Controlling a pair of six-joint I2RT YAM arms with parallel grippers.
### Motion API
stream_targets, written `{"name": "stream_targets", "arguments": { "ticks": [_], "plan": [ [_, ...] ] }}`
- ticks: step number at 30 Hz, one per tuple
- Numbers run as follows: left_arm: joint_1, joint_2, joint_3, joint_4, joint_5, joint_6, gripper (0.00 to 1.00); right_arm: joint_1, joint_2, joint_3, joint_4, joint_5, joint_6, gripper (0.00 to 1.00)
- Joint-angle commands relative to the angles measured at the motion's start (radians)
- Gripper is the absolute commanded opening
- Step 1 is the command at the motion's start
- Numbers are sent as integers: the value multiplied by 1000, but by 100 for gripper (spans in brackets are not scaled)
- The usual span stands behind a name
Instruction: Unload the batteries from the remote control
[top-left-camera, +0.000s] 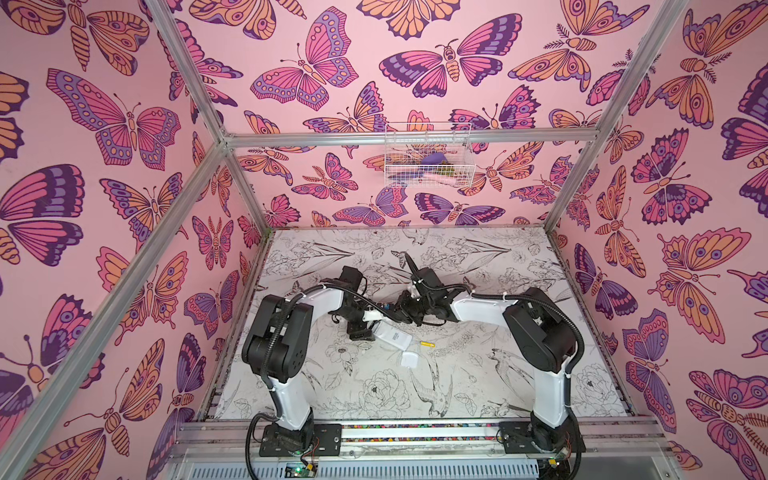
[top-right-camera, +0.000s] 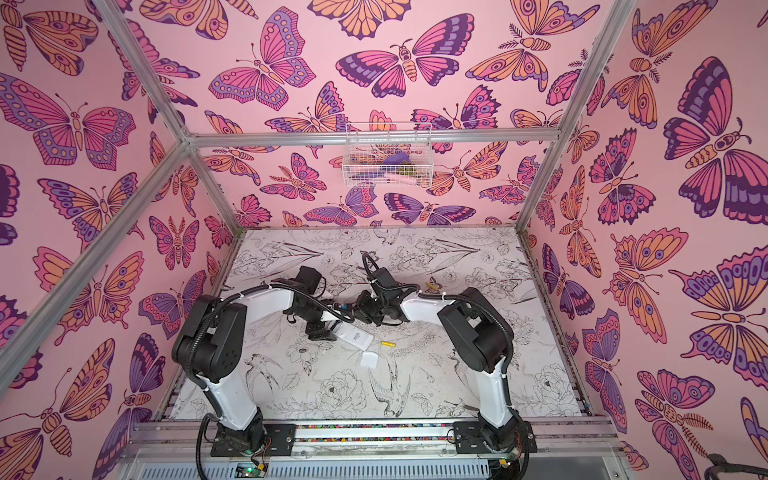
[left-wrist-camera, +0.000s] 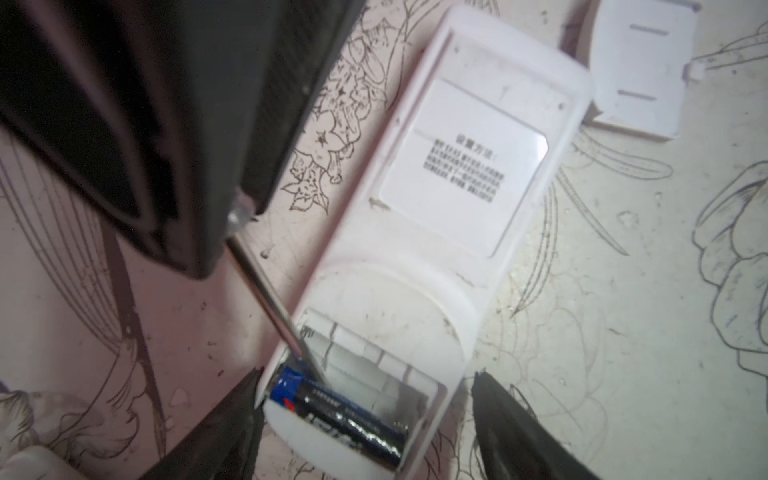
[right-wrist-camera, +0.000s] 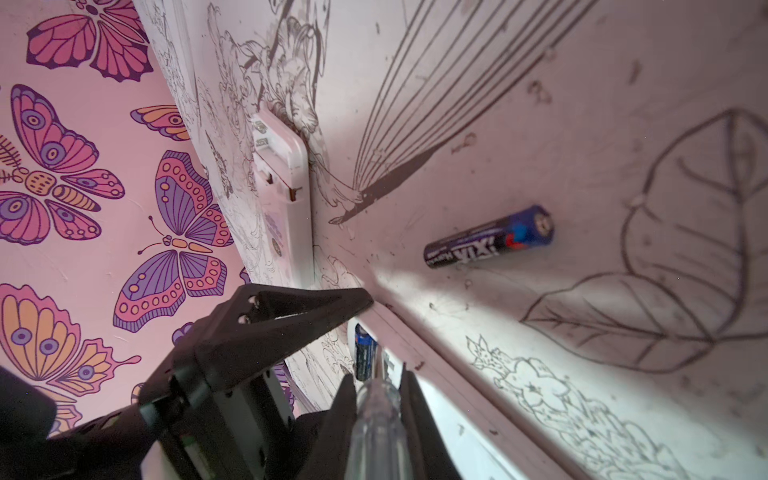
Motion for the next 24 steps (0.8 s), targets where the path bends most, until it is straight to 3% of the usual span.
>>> {"name": "stream_targets", "arguments": {
  "ticks": [1, 8, 17, 24],
  "plan": [
    [-31, -56, -16, -8, 39, -94, 84, 9, -33, 5, 123, 2, 6, 0],
    [-31, -126, 7, -5, -39, -357, 88, 9, -22, 0, 150, -23, 18, 0],
    [-30, -140, 2, 5, -186, -604, 89, 7, 8, 15, 177, -43, 34, 0],
    [-26, -188, -22, 0, -210, -624, 89, -8, -44, 11, 100, -13, -46, 0]
  ]
}}
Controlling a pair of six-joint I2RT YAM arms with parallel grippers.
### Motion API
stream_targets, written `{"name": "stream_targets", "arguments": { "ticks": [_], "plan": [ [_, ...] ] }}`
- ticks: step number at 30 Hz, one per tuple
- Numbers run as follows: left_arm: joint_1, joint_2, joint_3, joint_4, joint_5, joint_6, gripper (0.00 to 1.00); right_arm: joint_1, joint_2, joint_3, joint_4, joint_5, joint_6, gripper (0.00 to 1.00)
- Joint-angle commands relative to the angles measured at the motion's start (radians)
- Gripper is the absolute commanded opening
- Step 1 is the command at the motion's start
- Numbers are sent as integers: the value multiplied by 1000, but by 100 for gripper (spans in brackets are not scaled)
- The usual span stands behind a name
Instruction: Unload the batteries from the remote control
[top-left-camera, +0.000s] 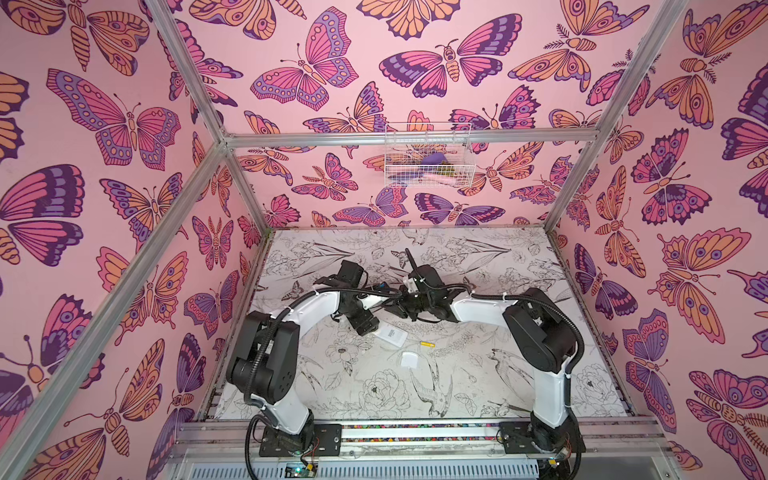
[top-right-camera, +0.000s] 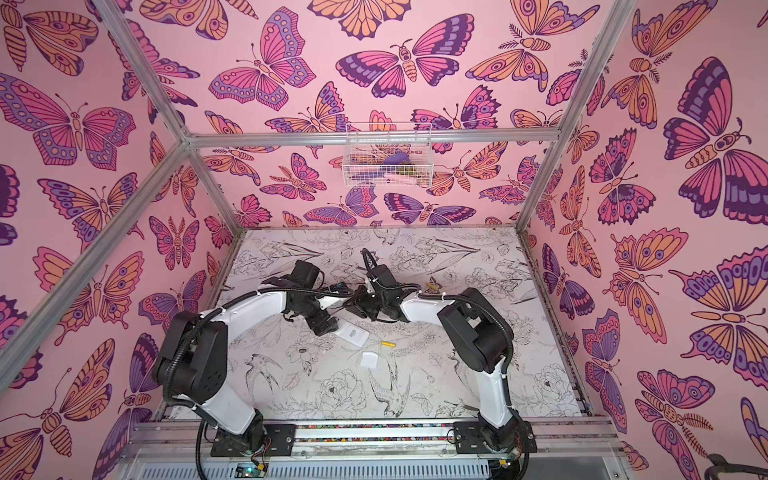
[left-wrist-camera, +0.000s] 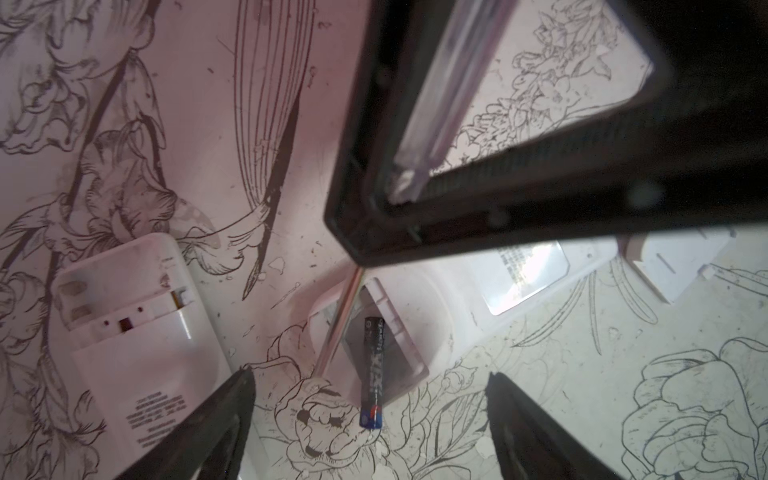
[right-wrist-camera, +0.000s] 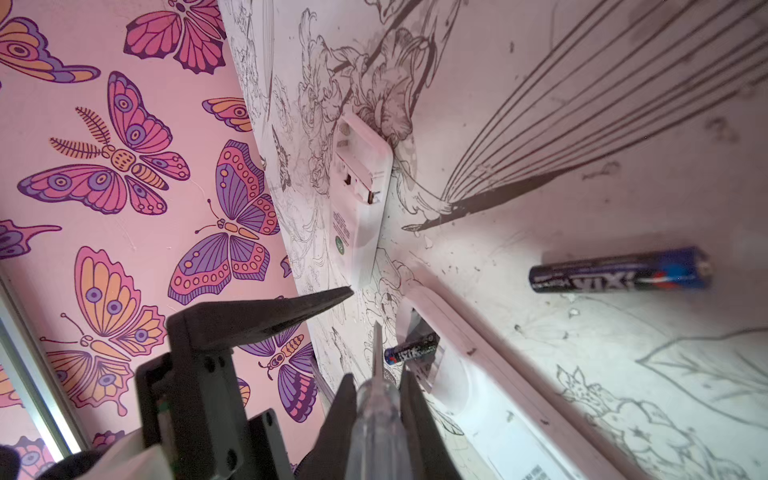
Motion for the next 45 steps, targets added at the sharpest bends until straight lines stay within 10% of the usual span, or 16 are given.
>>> {"name": "stream_targets", "arguments": {
  "ticks": [1, 18, 45],
  "plan": [
    [7, -33, -17, -9, -34, -23, 87, -10, -58, 9, -43, 27, -60, 0],
    [28, 98, 50, -103, -12, -30, 57, -178, -405, -205, -223, 131, -390, 0],
    [22, 104, 18, -75, -44, -18, 21, -318, -541, -319, -246, 94, -415, 0]
  ]
}}
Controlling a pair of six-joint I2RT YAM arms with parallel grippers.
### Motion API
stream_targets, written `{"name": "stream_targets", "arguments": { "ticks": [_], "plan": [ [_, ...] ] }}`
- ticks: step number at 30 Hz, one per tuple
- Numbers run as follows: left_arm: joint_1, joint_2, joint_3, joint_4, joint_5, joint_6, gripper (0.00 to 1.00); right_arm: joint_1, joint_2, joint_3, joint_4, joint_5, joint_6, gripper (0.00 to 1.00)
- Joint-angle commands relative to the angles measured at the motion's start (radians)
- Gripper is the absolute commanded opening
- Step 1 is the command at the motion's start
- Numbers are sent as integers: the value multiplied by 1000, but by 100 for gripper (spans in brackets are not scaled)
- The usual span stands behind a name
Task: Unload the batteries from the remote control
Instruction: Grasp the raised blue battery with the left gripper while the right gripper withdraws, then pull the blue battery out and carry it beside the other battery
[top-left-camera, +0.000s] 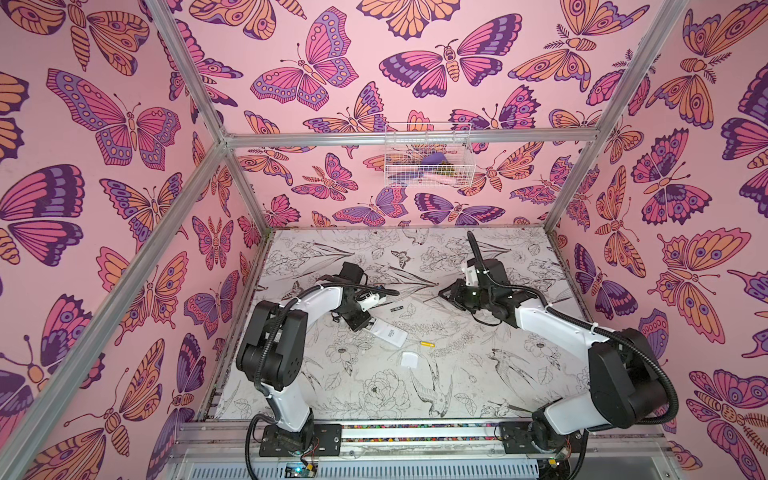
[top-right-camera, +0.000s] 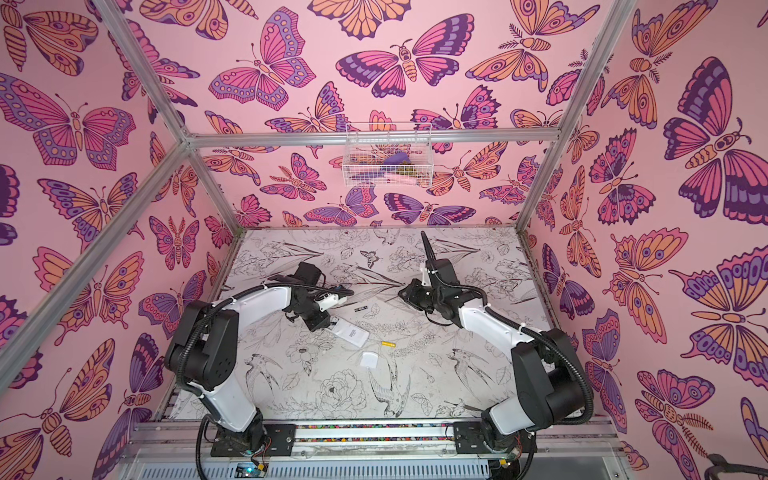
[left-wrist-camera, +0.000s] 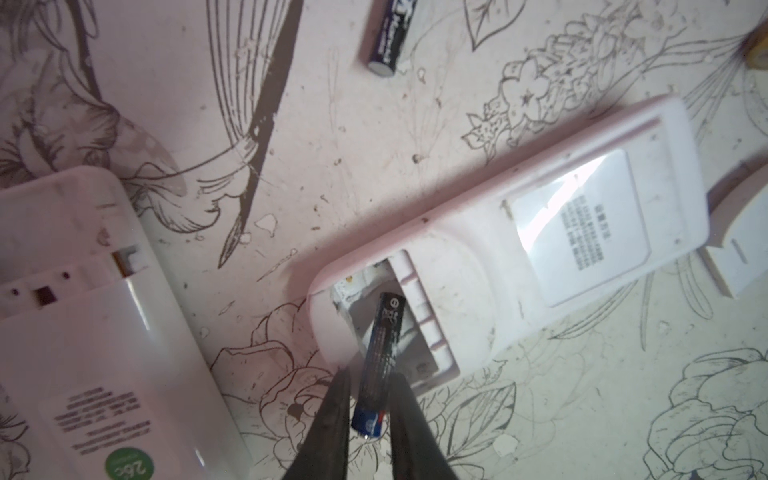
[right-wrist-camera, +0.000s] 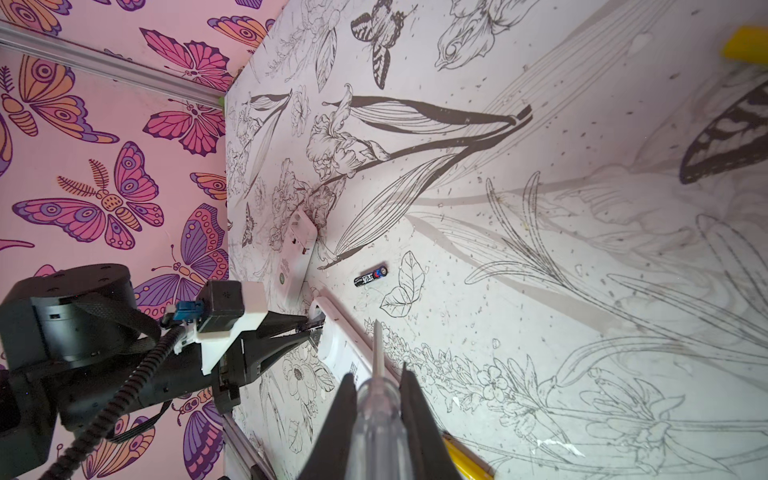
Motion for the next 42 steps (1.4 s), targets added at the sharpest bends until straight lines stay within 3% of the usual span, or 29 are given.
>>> {"name": "stream_targets", "arguments": {
  "ticks": [1, 6, 9, 15, 20, 27, 36, 42],
  "plan": [
    [1, -7, -24, -7, -12, 6, 21, -20, -47, -16, -1, 0, -14, 0],
    [-2, 9, -21, -10, -12, 4, 20, -38, -54, -16, -14, -3, -20, 0],
    [-3, -34, -20, -11, -12, 7, 14, -40, -68, -25, -12, 4, -25, 0],
    [-4, -92, 49, -51, 18, -2, 11, -66, -72, -42, -19, -2, -24, 0],
    [-16, -75, 111, -47, 95, 17, 11, -81, -43, -57, 0, -27, -6, 0],
    [-38, 54, 216, 3, 132, 108, 16, -81, -3, -128, 96, -63, 90, 0],
    [-63, 238, 326, 82, 92, 199, 18, -82, 24, -208, 196, -146, 205, 0],
    [-85, 314, 351, 92, 72, 231, 20, -82, 39, -231, 177, -146, 206, 0]
  ]
}}
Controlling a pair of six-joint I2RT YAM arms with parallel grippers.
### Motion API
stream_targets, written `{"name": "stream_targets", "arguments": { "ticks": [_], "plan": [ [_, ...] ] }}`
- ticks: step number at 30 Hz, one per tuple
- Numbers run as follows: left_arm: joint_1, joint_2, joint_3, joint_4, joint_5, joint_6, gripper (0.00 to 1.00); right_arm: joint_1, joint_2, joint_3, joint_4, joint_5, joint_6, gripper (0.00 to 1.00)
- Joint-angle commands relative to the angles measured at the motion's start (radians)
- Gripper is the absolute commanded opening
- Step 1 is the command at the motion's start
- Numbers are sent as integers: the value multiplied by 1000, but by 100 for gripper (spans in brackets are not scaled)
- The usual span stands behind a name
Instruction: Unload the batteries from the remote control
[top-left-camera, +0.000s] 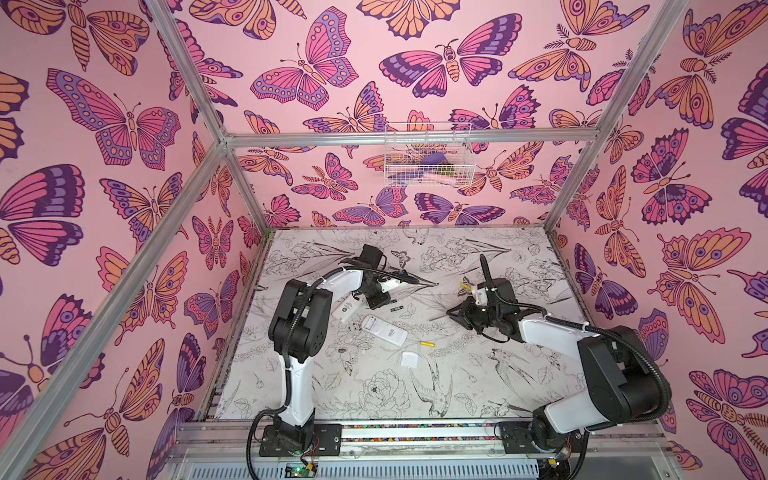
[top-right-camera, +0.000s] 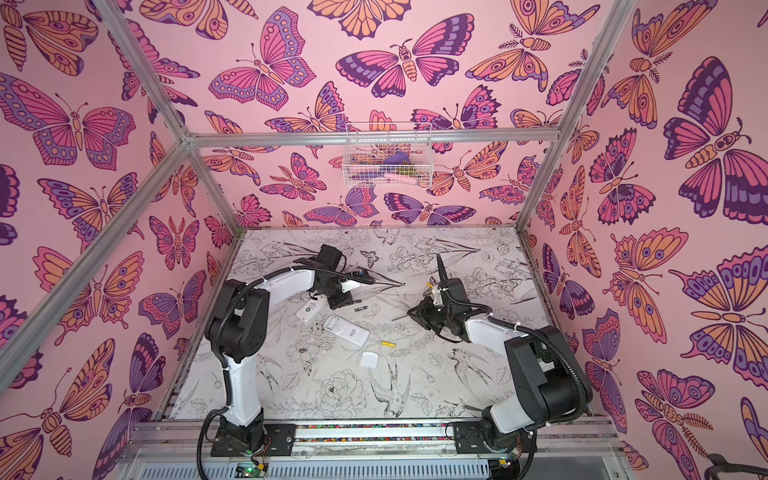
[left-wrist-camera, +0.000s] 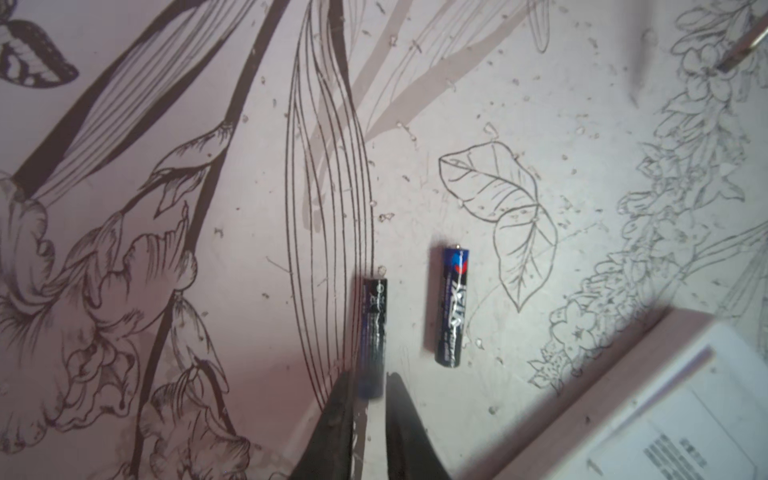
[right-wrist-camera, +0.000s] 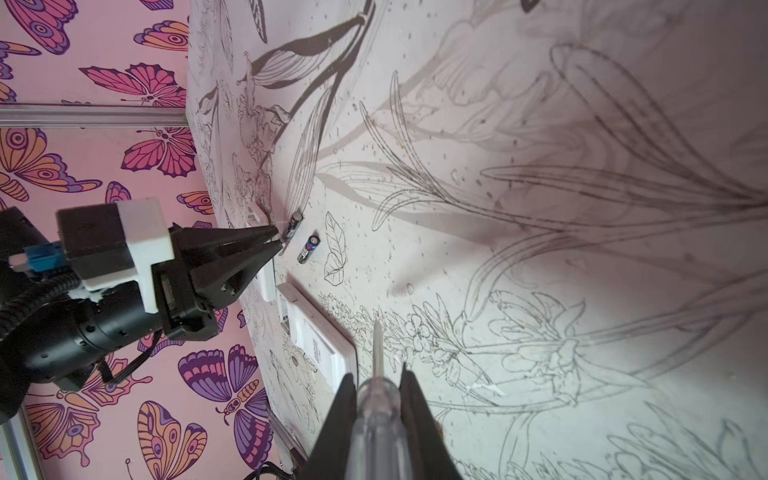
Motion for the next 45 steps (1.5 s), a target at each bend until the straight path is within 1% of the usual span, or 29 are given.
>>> {"name": "stream_targets", "arguments": {
  "ticks": [1, 4, 8, 13, 14, 18, 20, 22, 25, 27, 28, 30, 33, 35, 38, 40, 44, 45],
  "plan": [
    [-11, 34, 19, 6, -9, 38, 20, -3, 24, -14, 40, -33, 47, 0],
    [-19, 37, 6, 7, -9, 47, 20, -5, 43, -45, 93, -41, 88, 0],
    [-25, 25, -9, 7, -23, 48, 22, -5, 49, -47, 74, -33, 83, 1],
    [-29, -48, -38, 26, -34, 15, 34, -6, 54, -39, 50, -24, 54, 8],
    [-29, -64, -37, 28, -47, -1, 36, -5, 81, -38, 44, -21, 54, 10],
    [-30, -168, -65, 41, -77, -73, 49, -6, 90, -50, 55, -7, 49, 20],
    [-28, -216, -87, 52, -91, -113, 61, -11, 103, -43, 35, -10, 33, 24],
    [-27, -266, -106, 53, -127, -162, 75, -16, 115, -39, 29, -17, 38, 25],
    [3, -346, -163, 75, -143, -234, 88, -17, 125, -32, 32, -25, 41, 29],
    [35, -399, -216, 122, -138, -289, 96, -19, 134, -18, 15, -27, 30, 33],
    [53, -423, -240, 145, -132, -312, 98, -21, 134, -11, 3, -29, 29, 35],
    [89, -457, -268, 155, -127, -343, 100, -25, 126, -7, 0, -25, 34, 37],
    [151, -488, -318, 201, -115, -404, 100, -28, 110, 6, -34, -10, 15, 41],
    [182, -504, -359, 247, -143, -458, 100, -35, 97, 18, -69, -1, 1, 42],
    [233, -529, -407, 295, -149, -494, 100, -46, 52, 17, -92, 29, -9, 44],
    [269, -533, -435, 328, -149, -521, 100, -48, 7, 33, -140, 66, -49, 48],
    [300, -549, -501, 406, -141, -539, 100, -52, -69, 50, -212, 140, -115, 61],
    [304, -548, -518, 427, -145, -536, 100, -52, -96, 47, -215, 158, -132, 68]
  ]
}}
